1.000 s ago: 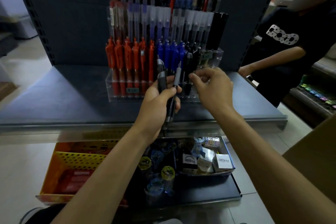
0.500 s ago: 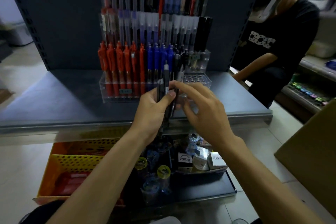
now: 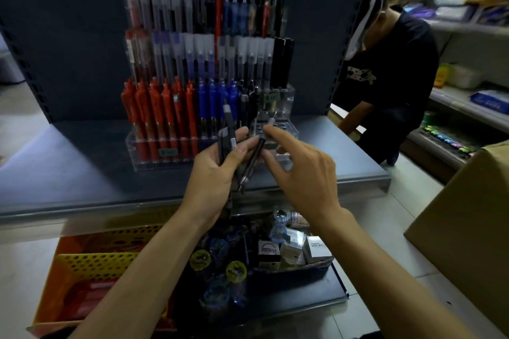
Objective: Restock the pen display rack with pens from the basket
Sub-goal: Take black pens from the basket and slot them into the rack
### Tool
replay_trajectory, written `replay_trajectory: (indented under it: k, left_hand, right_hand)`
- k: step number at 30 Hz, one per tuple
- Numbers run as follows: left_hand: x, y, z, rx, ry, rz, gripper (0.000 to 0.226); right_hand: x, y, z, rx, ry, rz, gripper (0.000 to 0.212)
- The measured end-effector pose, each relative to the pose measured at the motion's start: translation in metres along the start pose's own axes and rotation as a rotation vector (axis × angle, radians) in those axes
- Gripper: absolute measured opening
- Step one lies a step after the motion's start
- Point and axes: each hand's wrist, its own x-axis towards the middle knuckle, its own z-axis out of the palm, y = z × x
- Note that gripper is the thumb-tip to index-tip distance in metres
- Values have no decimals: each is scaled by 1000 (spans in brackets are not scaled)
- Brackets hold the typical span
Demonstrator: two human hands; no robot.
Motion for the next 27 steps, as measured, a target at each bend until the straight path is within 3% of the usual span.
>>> replay_trajectory:
  k: [3, 6, 14, 21, 27]
  left_hand:
    - [4, 1, -1, 16, 3, 17, 26]
    - [11, -1, -1, -85, 28, -14, 27]
    - [26, -5, -1, -109, 11, 18, 25]
    - [33, -8, -7, -100, 18, 47, 25]
    - [34, -9, -8, -109, 4, 48, 26]
  right_hand:
    - [8, 8, 4, 104, -21, 107, 28]
    - [22, 16, 9, 217, 74, 212, 15]
    - [60, 23, 35, 461, 61, 370, 11]
    - [73, 27, 49, 456, -31, 392, 11]
    - [75, 27, 50, 315, -30, 334, 16]
